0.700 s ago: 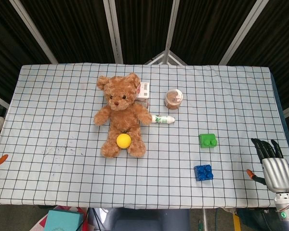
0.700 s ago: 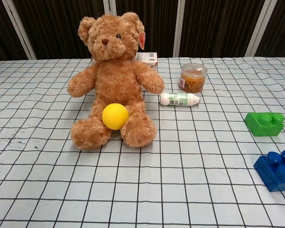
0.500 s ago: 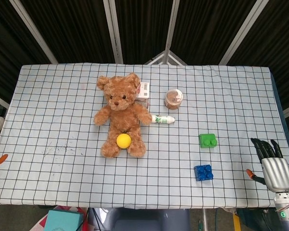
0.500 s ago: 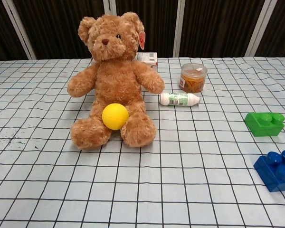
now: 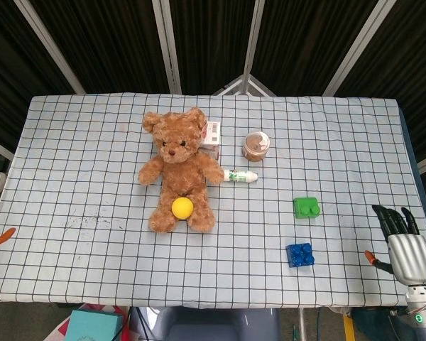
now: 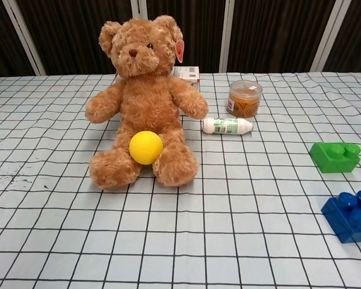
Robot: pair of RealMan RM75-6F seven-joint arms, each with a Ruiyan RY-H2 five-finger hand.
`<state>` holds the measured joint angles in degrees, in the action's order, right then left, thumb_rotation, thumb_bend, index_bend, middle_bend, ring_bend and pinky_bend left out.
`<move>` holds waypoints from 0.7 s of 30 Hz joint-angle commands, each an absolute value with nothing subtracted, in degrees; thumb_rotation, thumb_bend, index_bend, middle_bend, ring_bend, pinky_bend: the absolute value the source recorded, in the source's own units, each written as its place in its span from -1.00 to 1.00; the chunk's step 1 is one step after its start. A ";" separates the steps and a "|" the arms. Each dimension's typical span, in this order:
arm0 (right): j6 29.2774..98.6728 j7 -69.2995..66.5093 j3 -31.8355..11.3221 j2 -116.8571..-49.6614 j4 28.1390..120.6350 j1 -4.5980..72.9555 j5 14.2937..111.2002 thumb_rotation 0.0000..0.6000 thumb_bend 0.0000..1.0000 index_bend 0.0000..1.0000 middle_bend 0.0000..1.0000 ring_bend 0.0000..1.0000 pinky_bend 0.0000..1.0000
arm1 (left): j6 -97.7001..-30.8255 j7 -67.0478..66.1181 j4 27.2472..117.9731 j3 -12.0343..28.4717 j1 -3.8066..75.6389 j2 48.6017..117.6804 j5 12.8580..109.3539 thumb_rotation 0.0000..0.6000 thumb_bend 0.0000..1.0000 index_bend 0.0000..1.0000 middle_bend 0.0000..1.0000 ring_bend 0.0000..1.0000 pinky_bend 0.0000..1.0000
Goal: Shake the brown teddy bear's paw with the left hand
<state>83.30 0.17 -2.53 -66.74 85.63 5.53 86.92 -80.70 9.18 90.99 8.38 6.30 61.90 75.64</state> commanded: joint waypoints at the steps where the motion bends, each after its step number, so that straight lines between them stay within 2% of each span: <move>1: 83.49 0.04 -2.50 -66.67 85.62 5.42 86.98 1.00 -0.58 -0.98 -0.73 -0.74 -0.90 | -80.11 9.26 90.61 8.21 6.93 62.76 76.25 1.00 -0.54 -0.59 -0.79 -1.00 -0.92; 4: 84.35 -0.40 -2.67 -66.54 85.76 5.22 87.32 1.00 -0.58 -0.98 -0.73 -0.74 -0.90 | -77.44 10.24 89.18 7.42 8.70 64.45 78.02 1.00 -0.54 -0.60 -0.79 -1.00 -0.92; 7: 84.77 -0.98 -2.82 -66.32 85.95 4.97 87.15 1.00 -0.58 -0.98 -0.73 -0.74 -0.90 | -73.27 19.09 88.46 6.80 11.35 66.43 81.06 1.00 -0.54 -0.61 -0.79 -1.00 -0.92; 11: 84.84 -1.45 -2.83 -66.12 85.93 4.76 86.92 1.00 -0.58 -0.98 -0.73 -0.74 -0.90 | -65.07 41.31 90.23 7.16 16.01 66.94 83.50 1.00 -0.55 -0.60 -0.73 -1.00 -0.89; 14: 84.67 -1.95 -2.75 -66.04 85.85 4.75 86.92 1.00 -0.58 -0.98 -0.73 -0.74 -0.90 | -58.94 55.15 89.95 9.10 20.16 67.09 82.92 1.00 -0.55 -0.60 -0.71 -1.00 -0.84; 21: 83.38 -2.04 -3.03 -66.40 85.11 5.29 86.17 1.00 -0.58 -0.98 -0.73 -0.74 -0.90 | -49.01 60.69 84.41 13.09 28.85 72.59 79.24 1.00 -0.55 -0.58 -0.71 -1.00 -0.84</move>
<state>83.55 -2.09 -2.99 -66.31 85.22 5.19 86.27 -56.59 56.03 87.12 10.26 22.53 69.02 80.96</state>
